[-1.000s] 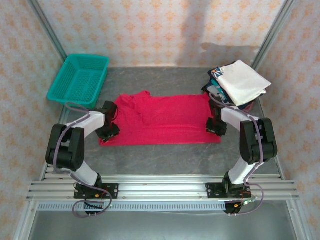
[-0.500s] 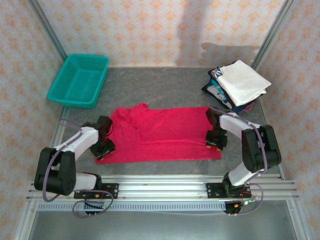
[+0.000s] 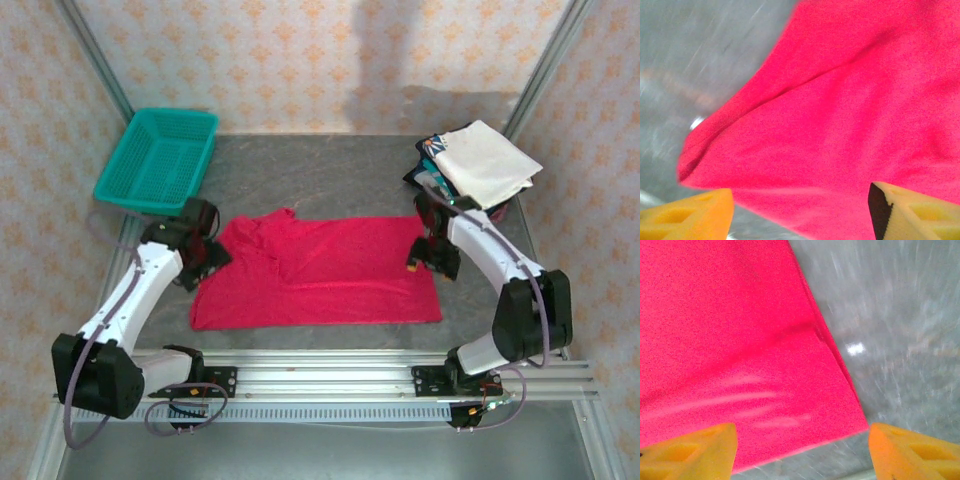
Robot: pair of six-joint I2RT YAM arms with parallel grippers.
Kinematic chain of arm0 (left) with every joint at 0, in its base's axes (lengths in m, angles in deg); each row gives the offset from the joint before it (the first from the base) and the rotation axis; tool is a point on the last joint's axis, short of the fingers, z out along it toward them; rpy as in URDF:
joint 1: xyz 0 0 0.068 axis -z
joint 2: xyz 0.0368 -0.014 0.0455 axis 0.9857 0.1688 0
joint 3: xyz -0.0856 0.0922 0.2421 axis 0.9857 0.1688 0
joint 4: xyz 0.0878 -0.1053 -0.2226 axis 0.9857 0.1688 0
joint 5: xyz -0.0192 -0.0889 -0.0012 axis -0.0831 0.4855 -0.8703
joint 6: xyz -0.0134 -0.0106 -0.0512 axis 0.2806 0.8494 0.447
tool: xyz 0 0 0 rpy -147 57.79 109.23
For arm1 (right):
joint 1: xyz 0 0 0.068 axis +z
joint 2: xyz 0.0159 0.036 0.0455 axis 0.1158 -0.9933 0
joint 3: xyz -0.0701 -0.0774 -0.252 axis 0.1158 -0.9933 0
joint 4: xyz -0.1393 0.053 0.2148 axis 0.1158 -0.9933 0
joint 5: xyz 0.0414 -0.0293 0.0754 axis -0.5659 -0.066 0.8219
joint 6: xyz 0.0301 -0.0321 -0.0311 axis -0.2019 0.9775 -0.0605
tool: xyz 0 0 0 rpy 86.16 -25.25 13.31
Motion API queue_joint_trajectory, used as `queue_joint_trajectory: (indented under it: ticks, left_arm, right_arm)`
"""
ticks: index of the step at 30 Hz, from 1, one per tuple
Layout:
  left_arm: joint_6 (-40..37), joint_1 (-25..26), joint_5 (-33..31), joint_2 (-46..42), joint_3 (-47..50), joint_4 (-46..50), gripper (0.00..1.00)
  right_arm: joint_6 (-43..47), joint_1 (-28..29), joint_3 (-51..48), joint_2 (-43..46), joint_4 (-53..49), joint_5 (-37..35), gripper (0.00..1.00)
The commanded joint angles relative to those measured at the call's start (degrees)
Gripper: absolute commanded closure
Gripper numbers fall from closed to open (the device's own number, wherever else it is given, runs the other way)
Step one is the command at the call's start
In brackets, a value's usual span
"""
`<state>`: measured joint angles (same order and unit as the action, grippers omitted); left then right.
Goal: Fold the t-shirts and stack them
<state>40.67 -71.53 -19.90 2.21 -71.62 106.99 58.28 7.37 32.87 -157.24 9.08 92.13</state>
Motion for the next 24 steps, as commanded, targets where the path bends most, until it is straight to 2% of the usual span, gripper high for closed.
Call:
queue_joint_trajectory:
  ticks: [1, 3, 7, 11, 16, 24]
  left_arm:
    - [-6.28, 1.7, -4.26, 3.87, -12.78, -0.63, 0.22]
    - [-11.85, 2.62, -6.31, 10.39, -21.58, -2.1, 0.21]
    - [-22.95, 4.19, -6.18, 23.83, -38.15, -3.64, 0.21]
    - [-29.69, 5.18, -2.09, 34.43, -50.49, -7.32, 0.22]
    - [-30.85, 5.14, 2.94, 43.02, -56.43, -11.24, 0.23]
    - [-30.02, 4.04, 4.04, 46.69, -52.83, -14.46, 0.26]
  right_arm:
    - [3.99, -1.69, 9.92, -3.57, -0.49, -3.69, 0.27]
    - [5.17, -3.88, 16.89, -9.96, 0.54, -1.51, 0.28]
    - [6.17, -6.18, 26.05, -21.45, 4.99, 0.15, 0.32]
    - [5.44, -6.55, 31.48, -30.04, 9.41, -1.07, 0.37]
    - [2.4, -6.55, 30.12, -34.43, 15.54, -3.93, 0.45]
    - [0.84, -6.64, 25.37, -36.66, 20.55, -7.16, 0.54]
